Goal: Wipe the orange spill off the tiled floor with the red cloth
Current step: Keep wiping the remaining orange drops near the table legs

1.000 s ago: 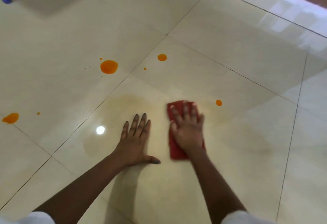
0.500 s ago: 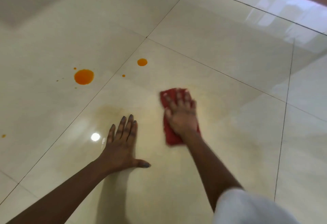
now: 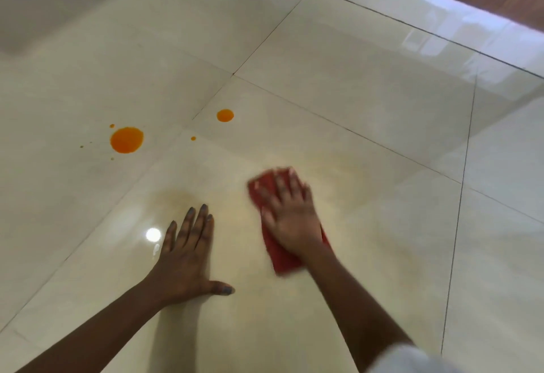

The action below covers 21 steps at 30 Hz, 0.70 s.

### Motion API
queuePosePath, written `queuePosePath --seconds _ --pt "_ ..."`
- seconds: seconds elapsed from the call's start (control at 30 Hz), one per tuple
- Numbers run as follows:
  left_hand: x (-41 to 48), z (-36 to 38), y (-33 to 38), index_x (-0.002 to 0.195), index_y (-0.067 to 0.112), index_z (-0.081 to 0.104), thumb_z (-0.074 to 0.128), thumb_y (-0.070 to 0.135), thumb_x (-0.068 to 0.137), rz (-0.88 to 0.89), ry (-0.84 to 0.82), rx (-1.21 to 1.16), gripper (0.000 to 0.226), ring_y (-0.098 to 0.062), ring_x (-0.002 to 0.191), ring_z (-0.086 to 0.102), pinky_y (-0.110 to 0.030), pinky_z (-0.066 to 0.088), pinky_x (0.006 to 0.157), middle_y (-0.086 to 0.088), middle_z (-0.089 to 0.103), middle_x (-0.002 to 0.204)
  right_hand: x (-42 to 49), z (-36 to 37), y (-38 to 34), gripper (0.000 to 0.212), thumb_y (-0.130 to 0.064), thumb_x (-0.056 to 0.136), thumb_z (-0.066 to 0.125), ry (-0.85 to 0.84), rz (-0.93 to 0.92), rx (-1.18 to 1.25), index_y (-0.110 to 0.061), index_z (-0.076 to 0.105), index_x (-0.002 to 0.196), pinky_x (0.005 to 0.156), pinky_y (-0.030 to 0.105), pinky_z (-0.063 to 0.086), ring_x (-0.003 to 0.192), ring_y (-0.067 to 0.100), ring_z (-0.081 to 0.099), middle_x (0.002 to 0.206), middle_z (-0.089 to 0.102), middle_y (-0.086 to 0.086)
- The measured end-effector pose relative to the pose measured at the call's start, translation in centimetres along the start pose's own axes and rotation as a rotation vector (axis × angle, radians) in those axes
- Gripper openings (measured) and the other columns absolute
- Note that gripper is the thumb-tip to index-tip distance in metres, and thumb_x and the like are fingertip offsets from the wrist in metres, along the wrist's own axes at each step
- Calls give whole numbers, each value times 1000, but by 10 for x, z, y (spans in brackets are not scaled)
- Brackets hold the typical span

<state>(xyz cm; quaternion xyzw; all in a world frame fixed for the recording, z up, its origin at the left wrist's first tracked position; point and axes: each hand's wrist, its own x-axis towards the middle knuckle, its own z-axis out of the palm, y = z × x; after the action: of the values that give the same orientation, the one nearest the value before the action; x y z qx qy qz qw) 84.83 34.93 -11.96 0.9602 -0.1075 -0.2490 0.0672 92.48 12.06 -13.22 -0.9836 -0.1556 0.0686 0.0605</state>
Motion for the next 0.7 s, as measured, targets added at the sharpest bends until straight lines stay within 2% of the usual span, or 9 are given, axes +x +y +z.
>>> queuePosePath --seconds 0.03,0.1,0.17,0.23,0.3,0.43,0.6,0.7 --pt "-1 1 0 133 13 -37 13 103 38 -1 0 1 139 -19 130 -47 -39 -29 106 -2 -49 141 -28 5 0 55 -45 87 36 28 -48 10 -42 30 142 113 52 16 143 32 15 155 23 5" --pt "1 -1 1 133 13 -36 15 102 38 -11 -2 3 140 -20 130 -46 -41 -26 107 -3 -48 141 -57 1 33 55 -46 85 36 52 -12 6 -42 35 140 110 53 24 141 32 24 152 31 6" --pt "4 -1 3 131 12 -37 21 101 41 -15 -12 13 139 -21 129 -47 -43 -25 108 -3 -49 141 -43 -8 78 55 -47 88 28 57 189 -35 -41 30 143 111 52 20 143 32 17 155 24 7" --pt "5 -1 4 129 12 -38 31 98 46 -22 -32 31 139 -23 130 -46 -46 -22 109 -2 -50 140 -3 -21 91 53 -48 94 24 12 348 -14 -42 17 146 114 51 10 145 30 3 158 11 6" --pt "5 -4 7 130 11 -38 39 95 50 -37 -71 68 139 -24 131 -44 -48 -18 111 -2 -50 139 29 -23 65 55 -47 95 28 -14 324 -13 -40 13 147 114 51 6 145 31 -2 159 5 7" --pt "1 -21 12 143 11 -26 50 85 61 -45 -124 73 135 -25 137 -35 -49 -12 114 -3 -41 148 24 -13 -13 54 -47 95 26 -85 69 53 -42 11 147 113 52 -2 144 29 -10 159 -2 4" --pt "-17 -50 14 147 11 -18 50 75 75 -48 -190 8 117 -21 144 -20 -43 -3 118 -3 -29 154 6 -21 -43 53 -48 98 19 -223 194 174 -43 -1 146 112 54 -9 141 30 -23 157 -17 3" --pt "-44 -57 7 148 9 -13 47 66 84 -95 -221 4 104 -21 147 -10 -36 4 119 -5 -19 158 -9 -23 -70 54 -47 98 20 -298 184 220 -43 -4 146 110 56 -11 140 31 -27 156 -22 3"
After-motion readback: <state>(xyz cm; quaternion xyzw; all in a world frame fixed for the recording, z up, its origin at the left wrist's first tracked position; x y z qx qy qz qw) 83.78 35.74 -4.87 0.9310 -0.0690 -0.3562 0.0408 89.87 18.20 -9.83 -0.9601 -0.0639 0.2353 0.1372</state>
